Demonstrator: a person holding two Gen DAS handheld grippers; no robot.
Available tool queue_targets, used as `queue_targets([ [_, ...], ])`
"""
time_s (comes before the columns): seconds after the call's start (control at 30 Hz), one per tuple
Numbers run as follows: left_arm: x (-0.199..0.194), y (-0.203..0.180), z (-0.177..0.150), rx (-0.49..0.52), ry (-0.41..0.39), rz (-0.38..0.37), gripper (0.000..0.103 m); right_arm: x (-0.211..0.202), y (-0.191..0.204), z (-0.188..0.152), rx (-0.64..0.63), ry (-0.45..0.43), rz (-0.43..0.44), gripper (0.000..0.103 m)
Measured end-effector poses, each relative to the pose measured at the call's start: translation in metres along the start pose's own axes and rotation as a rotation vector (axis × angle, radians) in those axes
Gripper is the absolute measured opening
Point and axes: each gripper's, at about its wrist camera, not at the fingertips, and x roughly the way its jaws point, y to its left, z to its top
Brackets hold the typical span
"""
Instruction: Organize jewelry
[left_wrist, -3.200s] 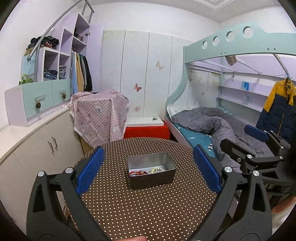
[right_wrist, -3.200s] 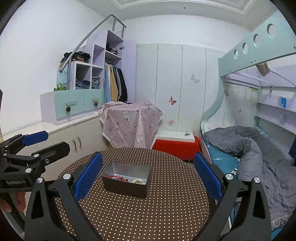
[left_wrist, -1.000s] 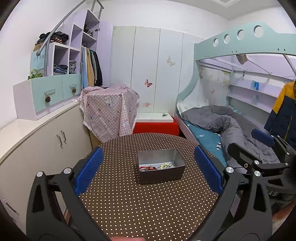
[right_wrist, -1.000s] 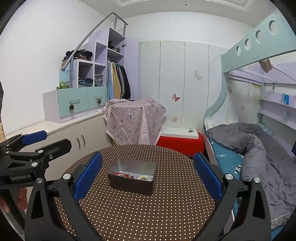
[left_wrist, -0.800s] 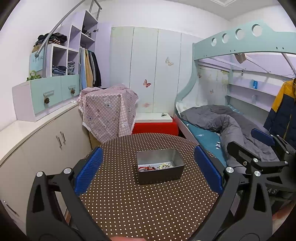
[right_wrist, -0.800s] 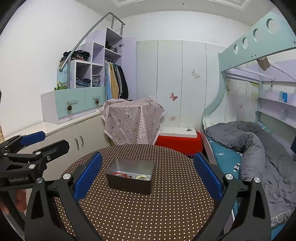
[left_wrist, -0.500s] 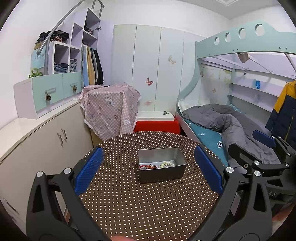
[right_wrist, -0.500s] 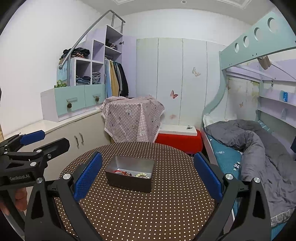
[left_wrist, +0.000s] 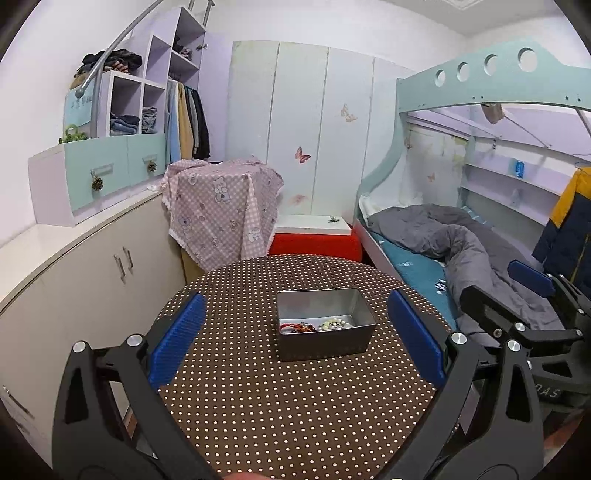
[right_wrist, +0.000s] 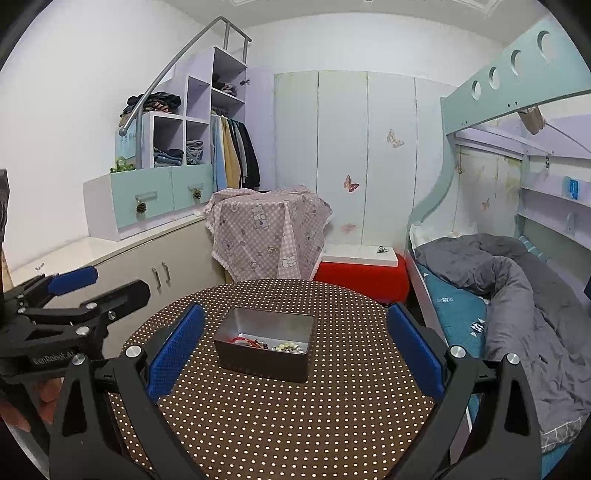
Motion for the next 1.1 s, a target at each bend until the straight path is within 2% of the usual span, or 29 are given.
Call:
queue_targets([
  [0.4, -0.002, 0.001, 0.001, -0.001, -0.004, 0.008, 0.097, 0.0, 0.001, -0.002, -0.007, -0.006, -0.04, 0.095],
  [1.1, 0.002, -0.008, 0.002, 0.009, 0.009, 0.018, 0.097, 0.001, -0.014, -0.005, 0.023, 0.004, -0.053, 0.095],
])
